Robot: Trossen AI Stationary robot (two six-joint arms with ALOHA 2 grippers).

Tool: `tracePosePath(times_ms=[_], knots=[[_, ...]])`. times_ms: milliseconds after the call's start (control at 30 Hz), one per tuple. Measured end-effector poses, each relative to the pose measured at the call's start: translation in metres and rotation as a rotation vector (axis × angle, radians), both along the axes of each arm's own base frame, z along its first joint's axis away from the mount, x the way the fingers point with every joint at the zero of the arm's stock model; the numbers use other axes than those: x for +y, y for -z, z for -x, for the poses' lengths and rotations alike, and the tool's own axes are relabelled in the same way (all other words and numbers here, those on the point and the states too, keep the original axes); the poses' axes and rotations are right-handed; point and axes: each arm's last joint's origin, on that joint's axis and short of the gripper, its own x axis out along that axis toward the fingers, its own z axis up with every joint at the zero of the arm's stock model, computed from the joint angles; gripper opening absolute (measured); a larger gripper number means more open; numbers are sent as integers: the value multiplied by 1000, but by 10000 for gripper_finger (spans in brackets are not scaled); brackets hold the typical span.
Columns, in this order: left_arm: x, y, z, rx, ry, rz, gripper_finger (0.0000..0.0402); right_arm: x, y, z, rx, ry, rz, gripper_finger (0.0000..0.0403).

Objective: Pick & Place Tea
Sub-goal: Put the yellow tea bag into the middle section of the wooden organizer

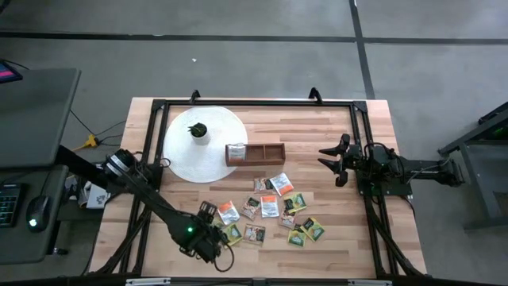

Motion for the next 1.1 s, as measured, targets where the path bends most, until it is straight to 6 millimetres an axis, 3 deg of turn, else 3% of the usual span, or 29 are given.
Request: tracePosePath(times_ms=[100,333,533,667,1100], knots=[[7,9,10,-6,-29,59,193,0,0,0,0,0,0,153],[29,0,40,-116,-64,141,193,0,0,0,0,0,0,153],[55,13,69,-220,-157,329,193,0,0,0,-1,0,0,153],[67,13,79,-333,-214,366,193,0,0,0,0,0,0,153],[67,8,74,-471,267,163,193,0,0,0,-1,0,0,153]])
